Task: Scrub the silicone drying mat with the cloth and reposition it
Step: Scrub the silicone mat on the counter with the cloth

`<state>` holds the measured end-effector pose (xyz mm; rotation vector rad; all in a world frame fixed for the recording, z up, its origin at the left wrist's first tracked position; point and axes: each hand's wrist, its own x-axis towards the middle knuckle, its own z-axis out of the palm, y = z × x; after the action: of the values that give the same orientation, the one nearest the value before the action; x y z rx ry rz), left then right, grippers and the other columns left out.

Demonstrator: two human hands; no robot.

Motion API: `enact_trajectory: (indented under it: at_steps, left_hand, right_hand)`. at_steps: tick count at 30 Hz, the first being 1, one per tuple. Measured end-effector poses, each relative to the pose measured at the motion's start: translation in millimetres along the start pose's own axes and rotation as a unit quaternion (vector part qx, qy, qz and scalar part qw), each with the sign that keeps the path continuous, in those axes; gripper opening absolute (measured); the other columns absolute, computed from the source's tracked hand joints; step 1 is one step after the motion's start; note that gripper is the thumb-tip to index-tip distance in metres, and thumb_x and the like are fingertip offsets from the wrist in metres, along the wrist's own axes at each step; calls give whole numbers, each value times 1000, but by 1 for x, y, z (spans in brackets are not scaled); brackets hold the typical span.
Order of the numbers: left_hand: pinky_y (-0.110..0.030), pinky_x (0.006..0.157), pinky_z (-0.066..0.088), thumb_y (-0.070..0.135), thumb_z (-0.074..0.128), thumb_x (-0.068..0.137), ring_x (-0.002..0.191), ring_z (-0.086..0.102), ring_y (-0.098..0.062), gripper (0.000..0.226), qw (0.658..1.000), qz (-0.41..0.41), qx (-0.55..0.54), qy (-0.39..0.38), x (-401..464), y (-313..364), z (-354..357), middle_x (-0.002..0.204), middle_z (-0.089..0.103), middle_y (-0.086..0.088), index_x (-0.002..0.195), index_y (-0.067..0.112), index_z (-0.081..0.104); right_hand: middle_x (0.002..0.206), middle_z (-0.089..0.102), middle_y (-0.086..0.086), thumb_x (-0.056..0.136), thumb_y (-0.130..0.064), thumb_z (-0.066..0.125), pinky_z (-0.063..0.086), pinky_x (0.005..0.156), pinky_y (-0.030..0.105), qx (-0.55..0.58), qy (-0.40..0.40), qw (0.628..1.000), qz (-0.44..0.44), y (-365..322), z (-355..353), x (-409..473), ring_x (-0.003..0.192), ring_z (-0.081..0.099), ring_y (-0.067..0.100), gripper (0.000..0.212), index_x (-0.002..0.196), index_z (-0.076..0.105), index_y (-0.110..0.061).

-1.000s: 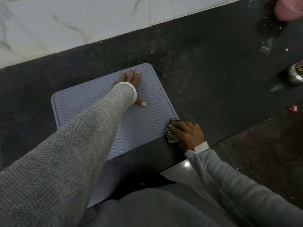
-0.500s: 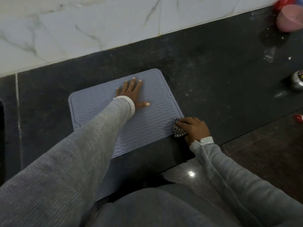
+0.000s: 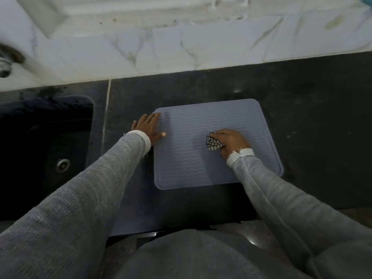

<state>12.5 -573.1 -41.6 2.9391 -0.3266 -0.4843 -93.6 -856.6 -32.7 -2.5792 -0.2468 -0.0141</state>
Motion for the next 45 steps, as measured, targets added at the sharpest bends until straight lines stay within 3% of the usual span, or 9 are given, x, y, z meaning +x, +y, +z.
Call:
enact_trajectory:
  at_steps: [4,11,21,23,27,31,40,45]
  left_hand:
    - [-52,114,10,48,56,87,144,7,-25,86,1000,-2,-18,-3,-9,-27,-3,157,12,3,150,26,2]
    - [-49,114,9,37,68,81,144,6,-27,103,997,-27,-66,-32,-2,-41,-6,156,13,-10,148,30,-10]
    - [-51,116,10,40,82,64,144,4,-28,137,993,26,-99,-60,28,-48,-11,157,14,-3,141,31,-30]
    - [-52,115,13,39,85,59,144,6,-31,141,991,21,-112,-67,32,-46,-10,157,13,-9,140,34,-30]
    - [-50,114,19,39,87,56,142,14,-33,143,989,27,-127,-72,38,-47,-4,153,19,-18,141,34,-28]
    - [-48,114,13,43,86,56,142,15,-33,142,990,39,-111,-74,43,-50,-2,152,19,-20,142,34,-27]
    - [-51,113,8,46,87,52,143,10,-35,144,990,33,-101,-93,52,-50,-1,154,10,-19,140,41,-27]
    - [-58,113,7,51,86,48,143,4,-35,143,990,19,-83,-113,54,-49,0,156,6,-13,138,46,-25]
  right_hand:
    - [117,63,17,76,10,59,47,92,39,12,-37,999,-32,-30,14,35,107,58,33,44,117,63,-4]
    - [130,55,14,72,8,63,40,102,37,-48,-148,987,-48,-67,34,100,119,50,30,57,126,56,-9]
    - [129,56,11,79,-5,64,44,99,44,-121,-164,977,-67,-101,54,178,116,52,33,46,124,58,-16]
    - [129,56,11,83,-9,61,44,98,45,-142,-174,972,-68,-104,57,191,117,52,33,43,125,57,-15]
    - [137,48,6,88,-19,58,41,99,47,-195,-216,954,-71,-107,72,199,121,45,34,44,132,50,-23]
    - [145,39,1,85,-21,61,33,102,50,-207,-215,953,-46,-102,89,190,126,38,34,56,138,41,-25]
    - [145,40,1,89,-22,55,37,102,46,-224,-232,946,-46,-109,81,191,125,38,34,45,133,47,-19]
    - [143,43,4,92,-26,50,31,108,43,-207,-248,945,-55,-116,80,173,131,37,28,40,131,51,-19]
